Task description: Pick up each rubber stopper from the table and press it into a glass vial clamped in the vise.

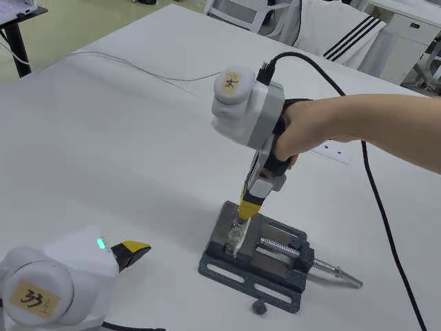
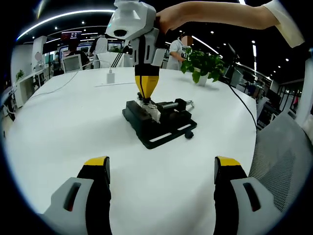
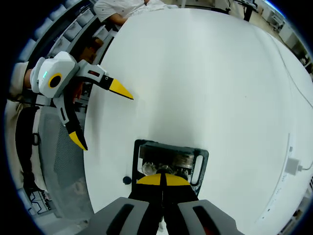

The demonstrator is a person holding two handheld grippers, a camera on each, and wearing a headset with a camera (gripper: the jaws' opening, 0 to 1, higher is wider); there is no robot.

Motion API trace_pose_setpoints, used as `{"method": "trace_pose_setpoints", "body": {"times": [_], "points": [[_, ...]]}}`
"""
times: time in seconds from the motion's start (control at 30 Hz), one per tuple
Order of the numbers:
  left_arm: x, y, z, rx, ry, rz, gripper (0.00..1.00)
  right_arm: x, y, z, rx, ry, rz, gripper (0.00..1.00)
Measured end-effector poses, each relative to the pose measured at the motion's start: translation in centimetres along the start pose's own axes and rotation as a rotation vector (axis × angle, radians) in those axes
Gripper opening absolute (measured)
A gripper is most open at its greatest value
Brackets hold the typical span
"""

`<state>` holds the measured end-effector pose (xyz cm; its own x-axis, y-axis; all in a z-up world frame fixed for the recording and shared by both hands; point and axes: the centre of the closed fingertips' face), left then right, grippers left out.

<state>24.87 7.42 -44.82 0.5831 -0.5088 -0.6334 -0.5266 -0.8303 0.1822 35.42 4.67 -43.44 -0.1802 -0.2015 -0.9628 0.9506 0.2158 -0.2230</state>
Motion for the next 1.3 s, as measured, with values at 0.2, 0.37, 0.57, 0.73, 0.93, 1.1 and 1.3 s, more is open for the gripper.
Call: {"method": "trace_pose_setpoints", "body": {"times": [0.2, 0.37, 0.57, 0.73, 0.93, 1.1, 1.3], "points": [[-0.5, -0.1, -0.6, 0.015, 0.005, -0.01, 0.87, -0.2, -0.9, 0.1, -0.042, -0.002, -0.026, 0.0], [-1.0, 0.1, -1.0, 0.025, 0.01, -0.016, 0.87, -0.4, -1.0, 0.3, -0.083, 0.023, 0.003, 0.0], [-1.3, 0.5, -1.0, 0.032, 0.007, -0.018, 0.87, -0.4, -1.1, 0.5, -0.131, 0.08, 0.055, 0.0], [-1.3, 0.8, -0.8, 0.037, 0.002, -0.016, 0.87, -0.3, -0.6, 0.5, -0.143, 0.094, 0.086, 0.0], [-1.3, 0.9, -1.1, 0.044, 0.004, -0.017, 0.87, -0.3, -0.2, 0.4, -0.17, 0.113, 0.119, 0.0], [-1.3, 1.0, -1.2, 0.049, 0.004, -0.016, 0.87, -0.2, -0.2, 0.5, -0.182, 0.132, 0.138, 0.0], [-1.4, 1.1, -1.1, 0.056, 0.0, -0.014, 0.87, -0.1, -0.1, 0.5, -0.197, 0.148, 0.157, 0.0]]}}
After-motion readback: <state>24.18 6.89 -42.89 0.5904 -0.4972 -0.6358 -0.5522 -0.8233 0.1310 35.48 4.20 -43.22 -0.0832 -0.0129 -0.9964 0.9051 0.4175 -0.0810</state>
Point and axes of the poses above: the centre of the closed fingertips' face, and the gripper's own axes: x roughly forward along the fingers, y roughly to its right, z roughly out of its underside, and after that the axes turned 12 degrees about -y, right-handed
